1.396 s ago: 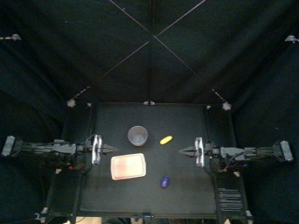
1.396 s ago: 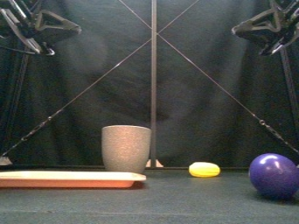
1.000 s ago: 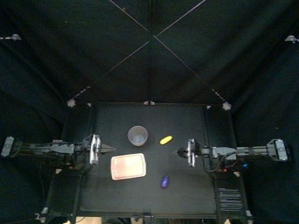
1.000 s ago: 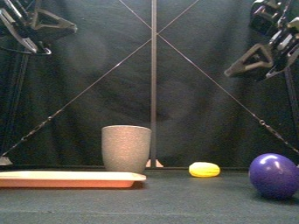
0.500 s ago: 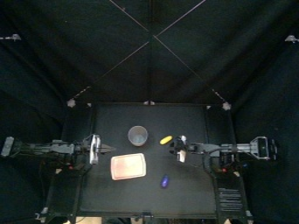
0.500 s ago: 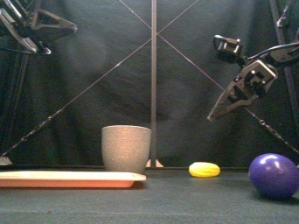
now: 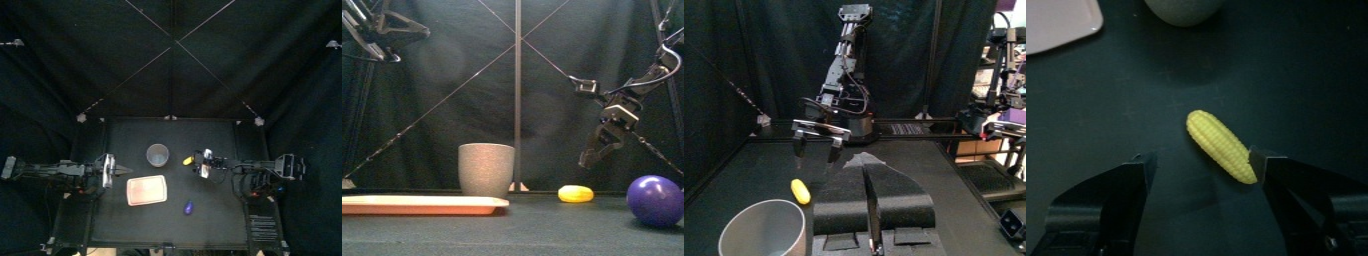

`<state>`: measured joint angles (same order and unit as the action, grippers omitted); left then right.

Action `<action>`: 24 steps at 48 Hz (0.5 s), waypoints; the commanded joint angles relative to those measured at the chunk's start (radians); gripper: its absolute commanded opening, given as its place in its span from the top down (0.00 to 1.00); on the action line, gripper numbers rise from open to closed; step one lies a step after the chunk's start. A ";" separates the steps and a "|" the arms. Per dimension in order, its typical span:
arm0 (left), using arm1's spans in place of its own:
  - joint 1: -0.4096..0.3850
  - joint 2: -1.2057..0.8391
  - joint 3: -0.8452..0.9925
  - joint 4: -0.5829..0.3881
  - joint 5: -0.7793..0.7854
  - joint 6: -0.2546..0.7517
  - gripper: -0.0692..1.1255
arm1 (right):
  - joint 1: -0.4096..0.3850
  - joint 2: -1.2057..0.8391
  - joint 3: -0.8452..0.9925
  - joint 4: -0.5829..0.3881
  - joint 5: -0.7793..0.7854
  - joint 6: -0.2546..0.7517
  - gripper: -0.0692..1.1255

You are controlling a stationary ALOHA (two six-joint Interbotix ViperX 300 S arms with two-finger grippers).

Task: Pick the corn then place it in the grey bowl
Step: Pick the corn

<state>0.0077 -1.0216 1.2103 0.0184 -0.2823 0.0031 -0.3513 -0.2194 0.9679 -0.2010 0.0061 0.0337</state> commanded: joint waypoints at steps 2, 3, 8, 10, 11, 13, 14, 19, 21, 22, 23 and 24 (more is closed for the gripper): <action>0.002 0.002 -0.015 0.005 0.005 0.002 0.95 | -0.041 0.028 -0.031 -0.003 -0.003 -0.002 0.07; 0.002 0.002 -0.015 0.003 0.005 0.002 0.95 | -0.044 0.035 -0.034 -0.003 -0.005 -0.003 0.07; 0.002 0.002 -0.015 0.006 0.005 0.002 0.95 | -0.063 0.077 -0.051 -0.003 -0.003 0.000 0.07; 0.002 0.002 -0.015 0.008 0.005 0.002 0.95 | -0.064 0.092 -0.058 -0.003 -0.003 0.000 0.07; 0.002 0.003 -0.015 0.008 0.005 0.002 0.95 | -0.064 0.101 -0.063 -0.003 -0.003 0.000 0.07; 0.002 0.002 -0.015 0.008 0.005 0.002 0.95 | -0.064 0.126 -0.074 -0.003 -0.003 0.000 0.07; 0.002 0.002 -0.015 0.008 0.005 0.002 0.95 | -0.064 0.135 -0.078 -0.003 -0.003 0.000 0.07; 0.002 0.002 -0.015 0.008 0.005 0.002 0.95 | -0.063 0.187 -0.100 -0.003 -0.003 0.002 0.08; 0.002 0.002 -0.015 0.008 0.005 0.002 0.95 | -0.063 0.206 -0.106 -0.003 -0.002 0.000 0.08; 0.002 0.002 -0.015 0.008 0.005 0.002 0.95 | -0.063 0.213 -0.110 -0.003 -0.002 0.000 0.08; 0.002 0.002 -0.015 0.008 0.005 0.002 0.95 | -0.063 0.221 -0.114 -0.003 -0.002 0.000 0.09; 0.002 0.002 -0.015 0.008 0.005 0.002 0.95 | -0.063 0.229 -0.117 -0.003 -0.002 0.000 0.09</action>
<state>0.0077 -1.0216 1.2103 0.0230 -0.2730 0.0031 -0.4111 0.0077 0.8774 -0.2040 0.0077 0.0353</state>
